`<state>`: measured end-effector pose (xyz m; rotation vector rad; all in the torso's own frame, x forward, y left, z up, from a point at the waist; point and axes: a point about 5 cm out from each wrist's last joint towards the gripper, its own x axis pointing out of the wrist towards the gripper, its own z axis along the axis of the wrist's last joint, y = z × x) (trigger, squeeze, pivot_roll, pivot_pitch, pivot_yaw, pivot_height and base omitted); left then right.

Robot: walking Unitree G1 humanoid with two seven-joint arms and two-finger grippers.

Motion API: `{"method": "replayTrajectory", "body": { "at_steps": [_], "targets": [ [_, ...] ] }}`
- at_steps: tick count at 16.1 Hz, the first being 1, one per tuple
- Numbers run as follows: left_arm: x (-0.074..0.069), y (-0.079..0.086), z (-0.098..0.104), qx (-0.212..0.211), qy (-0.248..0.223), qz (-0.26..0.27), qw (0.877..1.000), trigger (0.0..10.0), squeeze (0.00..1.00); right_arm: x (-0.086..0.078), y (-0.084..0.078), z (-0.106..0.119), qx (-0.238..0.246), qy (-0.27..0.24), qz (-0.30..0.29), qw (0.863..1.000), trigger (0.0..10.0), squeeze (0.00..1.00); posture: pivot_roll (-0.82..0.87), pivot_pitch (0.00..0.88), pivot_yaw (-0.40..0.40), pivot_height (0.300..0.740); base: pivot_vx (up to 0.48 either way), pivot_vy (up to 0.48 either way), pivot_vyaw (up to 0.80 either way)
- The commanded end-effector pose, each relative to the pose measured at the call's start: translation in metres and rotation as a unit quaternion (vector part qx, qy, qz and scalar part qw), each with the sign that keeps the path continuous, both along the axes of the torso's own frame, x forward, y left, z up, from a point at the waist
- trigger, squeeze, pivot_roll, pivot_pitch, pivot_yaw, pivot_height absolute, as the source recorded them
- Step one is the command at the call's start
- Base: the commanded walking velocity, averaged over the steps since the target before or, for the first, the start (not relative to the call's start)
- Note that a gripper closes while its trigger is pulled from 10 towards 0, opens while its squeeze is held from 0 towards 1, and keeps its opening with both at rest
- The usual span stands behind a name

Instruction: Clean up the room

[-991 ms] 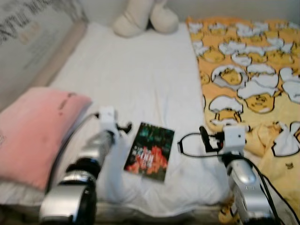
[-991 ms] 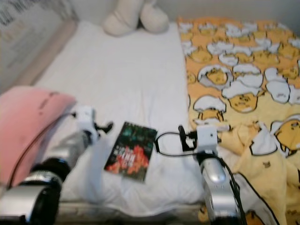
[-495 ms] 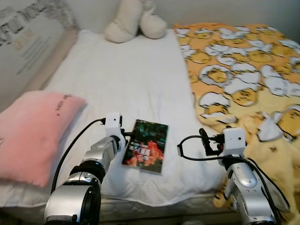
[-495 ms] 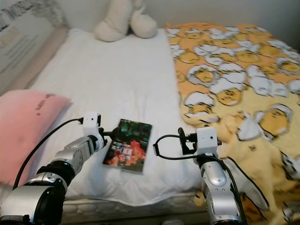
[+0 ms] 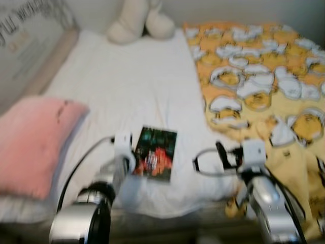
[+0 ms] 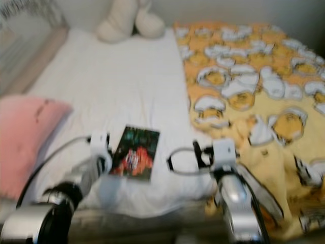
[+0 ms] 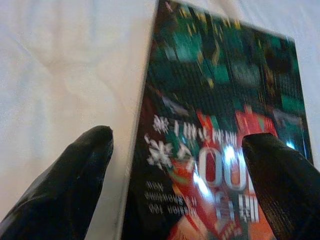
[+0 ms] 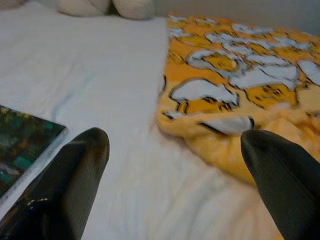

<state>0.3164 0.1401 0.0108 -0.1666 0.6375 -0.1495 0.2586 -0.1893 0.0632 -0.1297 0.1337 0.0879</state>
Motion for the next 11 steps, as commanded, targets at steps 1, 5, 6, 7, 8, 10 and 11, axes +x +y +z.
{"method": "replayTrajectory", "body": {
  "at_steps": [1, 5, 6, 7, 8, 10, 11],
  "targets": [
    [0.001, 0.0, 0.0, 0.013, -0.003, 0.001, 1.0, 10.0, 0.0, 0.0, 0.004, -0.001, 0.0, 0.004, 0.003, 1.0, 10.0, 0.0, -0.29, 0.0, 0.055, 0.74, 0.0, 0.0, 0.0],
    [-0.002, -0.009, -0.003, 0.014, 0.004, -0.015, 1.0, 10.0, 0.0, -0.002, 0.004, -0.002, 0.001, 0.009, 0.007, 1.0, 10.0, 0.0, -0.29, 0.01, 0.047, 0.74, 0.0, 0.0, 0.0],
    [-0.003, -0.01, -0.004, 0.021, 0.006, -0.02, 1.0, 10.0, 0.0, -0.002, 0.004, -0.002, 0.0, 0.009, 0.007, 1.0, 10.0, 0.0, -0.29, 0.011, 0.045, 0.74, 0.0, 0.0, 0.0],
    [-0.004, -0.01, -0.005, 0.029, 0.01, -0.023, 0.999, 10.0, 0.0, -0.003, 0.004, -0.001, 0.0, 0.009, 0.007, 1.0, 10.0, 0.0, -0.3, 0.018, 0.042, 0.74, 0.0, 0.0, 0.0],
    [-0.005, -0.01, -0.006, 0.037, 0.013, -0.024, 0.999, 10.0, 0.0, -0.003, 0.003, -0.001, -0.001, 0.009, 0.008, 1.0, 10.0, 0.0, -0.3, 0.024, 0.037, 0.74, 0.0, 0.0, 0.0],
    [-0.007, -0.008, -0.009, 0.046, 0.021, -0.01, 0.999, 10.0, 0.0, -0.01, -0.001, 0.0, -0.008, 0.017, 0.011, 1.0, 10.0, 0.0, -0.33, 0.054, 0.014, 0.74, 0.0, 0.0, 0.0],
    [-0.008, -0.01, -0.01, 0.04, 0.023, -0.005, 0.999, 10.0, 0.0, -0.015, -0.003, -0.001, -0.013, 0.023, 0.015, 1.0, 10.0, 0.0, -0.33, 0.067, 0.002, 0.74, 0.0, 0.0, 0.0]
  ]
}}
